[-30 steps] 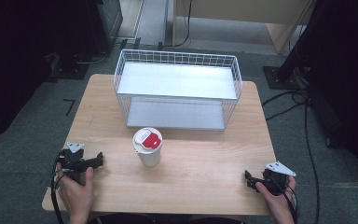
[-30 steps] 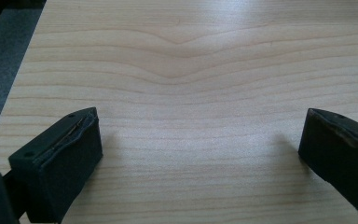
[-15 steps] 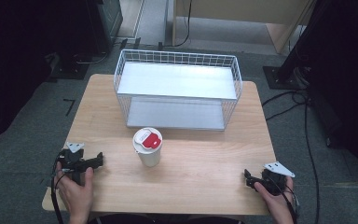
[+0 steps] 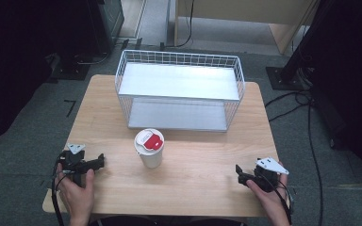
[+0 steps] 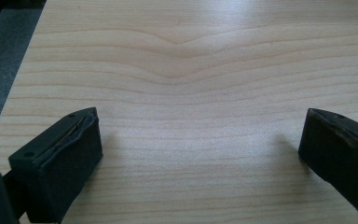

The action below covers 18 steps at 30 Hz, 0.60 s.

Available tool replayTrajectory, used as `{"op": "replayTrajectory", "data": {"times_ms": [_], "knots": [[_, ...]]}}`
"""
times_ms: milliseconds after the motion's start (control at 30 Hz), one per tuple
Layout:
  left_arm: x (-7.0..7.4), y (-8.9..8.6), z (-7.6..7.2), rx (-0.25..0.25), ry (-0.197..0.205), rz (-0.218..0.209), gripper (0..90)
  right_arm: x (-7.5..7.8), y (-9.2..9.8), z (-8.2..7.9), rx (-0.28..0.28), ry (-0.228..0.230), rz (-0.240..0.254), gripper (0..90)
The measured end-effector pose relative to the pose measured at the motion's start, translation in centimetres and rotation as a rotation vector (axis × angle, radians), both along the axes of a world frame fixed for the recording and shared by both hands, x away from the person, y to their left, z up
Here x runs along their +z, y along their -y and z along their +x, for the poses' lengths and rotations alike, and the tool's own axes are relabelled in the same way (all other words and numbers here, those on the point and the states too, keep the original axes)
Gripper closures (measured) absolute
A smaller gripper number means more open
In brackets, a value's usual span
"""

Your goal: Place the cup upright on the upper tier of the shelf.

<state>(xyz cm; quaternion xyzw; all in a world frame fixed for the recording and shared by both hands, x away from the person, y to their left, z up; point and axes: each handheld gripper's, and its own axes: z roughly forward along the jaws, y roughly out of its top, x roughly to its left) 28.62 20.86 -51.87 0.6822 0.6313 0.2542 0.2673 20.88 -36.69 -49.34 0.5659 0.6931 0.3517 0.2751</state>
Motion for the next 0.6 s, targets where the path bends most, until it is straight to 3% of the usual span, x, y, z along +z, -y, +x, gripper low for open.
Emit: {"op": "replayTrajectory", "data": {"times_ms": [600], "knots": [[0.0, 0.0, 0.0, 0.000, 0.000, 0.000, 0.0, 1.6, -5.4, 1.8, 0.102, 0.059, 0.044, 11.0]]}}
